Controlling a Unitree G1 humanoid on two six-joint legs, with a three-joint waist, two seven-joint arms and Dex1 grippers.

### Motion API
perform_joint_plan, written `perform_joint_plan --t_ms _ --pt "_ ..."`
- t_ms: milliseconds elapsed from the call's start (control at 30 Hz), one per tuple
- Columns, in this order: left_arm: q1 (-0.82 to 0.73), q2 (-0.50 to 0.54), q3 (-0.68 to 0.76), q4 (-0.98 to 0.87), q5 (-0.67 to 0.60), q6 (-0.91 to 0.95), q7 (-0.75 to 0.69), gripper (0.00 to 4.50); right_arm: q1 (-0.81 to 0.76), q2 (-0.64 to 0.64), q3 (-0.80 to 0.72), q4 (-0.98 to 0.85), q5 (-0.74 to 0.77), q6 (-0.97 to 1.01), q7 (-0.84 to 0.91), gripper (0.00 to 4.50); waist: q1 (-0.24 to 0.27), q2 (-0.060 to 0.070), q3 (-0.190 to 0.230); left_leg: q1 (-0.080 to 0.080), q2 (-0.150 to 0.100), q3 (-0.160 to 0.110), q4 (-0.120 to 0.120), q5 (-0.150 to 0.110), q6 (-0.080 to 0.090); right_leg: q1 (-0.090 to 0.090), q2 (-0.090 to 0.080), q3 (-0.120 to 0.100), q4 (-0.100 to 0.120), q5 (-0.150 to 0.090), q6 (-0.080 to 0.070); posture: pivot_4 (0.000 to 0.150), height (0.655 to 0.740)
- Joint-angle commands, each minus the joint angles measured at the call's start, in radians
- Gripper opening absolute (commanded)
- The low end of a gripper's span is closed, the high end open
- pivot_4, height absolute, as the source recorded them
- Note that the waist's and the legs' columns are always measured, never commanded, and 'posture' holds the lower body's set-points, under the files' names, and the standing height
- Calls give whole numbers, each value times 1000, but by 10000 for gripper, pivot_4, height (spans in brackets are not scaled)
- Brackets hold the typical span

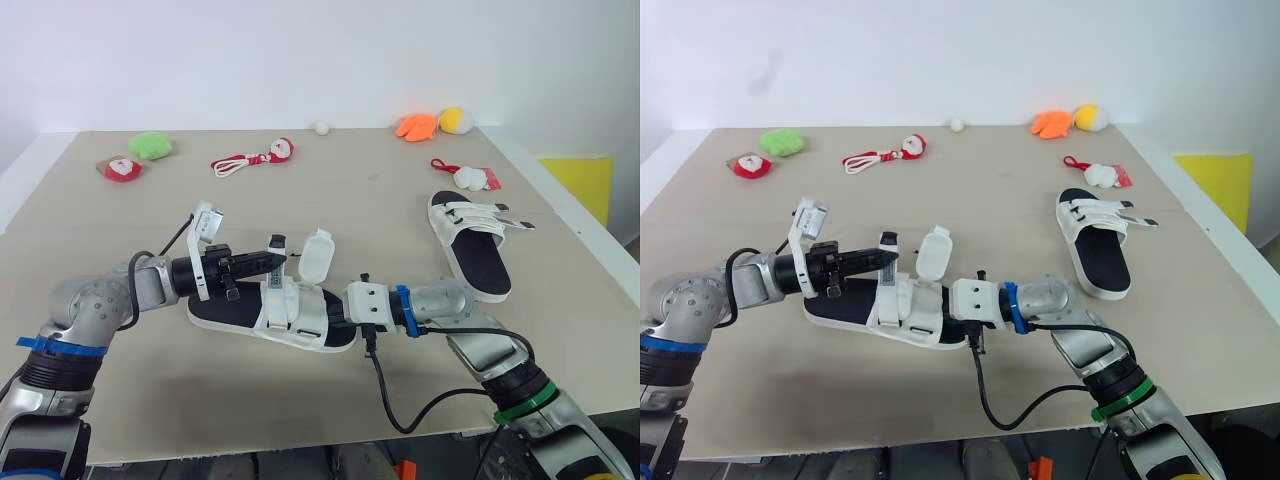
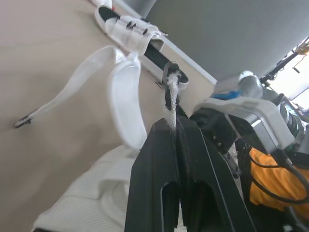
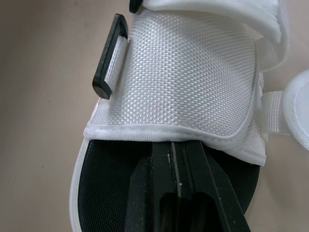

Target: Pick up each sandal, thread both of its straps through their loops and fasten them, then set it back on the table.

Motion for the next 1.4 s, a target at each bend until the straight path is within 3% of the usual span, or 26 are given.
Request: perform_joint_plan --t_ms 33,333,600,1167,1300,1333,1400 --pt "-58 -24 52 60 0 61 -31 180 34 -35 33 70 -94 39 -16 0 0 0 0 0 0 -1 0 0 0 0 0 0 0 0 0 1500 7400" --pt "-136 -121 95 203 33 167 -4 180 48 -36 33 53 -89 52 -24 0 0 0 0 0 -1 -5 0 0 0 0 2 0 0 0 0 1500 7400" --pt "-129 -161 95 207 104 175 -30 180 56 -38 30 40 -85 62 -21 0 0 0 0 -5 -2 -6 0 0 0 1 2 0 0 0 0 1500 7400" --pt "-101 -198 41 278 338 60 -129 180 58 -34 24 24 -67 77 -16 0 1 0 0 -5 -4 -11 0 2 -3 0 2 -1 0 0 0 1500 7400" --pt "-102 -205 49 282 360 50 -147 12377 59 -33 23 23 -66 78 -16 0 1 0 0 -5 -4 -12 0 2 -3 0 2 -1 -1 0 0 1500 7400" --pt "-103 -205 48 282 366 51 -156 19254 60 -33 23 22 -66 79 -15 0 1 0 0 -6 -4 -12 0 2 -3 0 2 -1 -1 0 0 1500 7400" --pt "-108 -210 52 288 381 45 -160 27045 60 -32 22 23 -66 79 -14 0 1 0 0 -7 -4 -12 -1 2 -3 1 2 -1 -1 0 0 1500 7400"
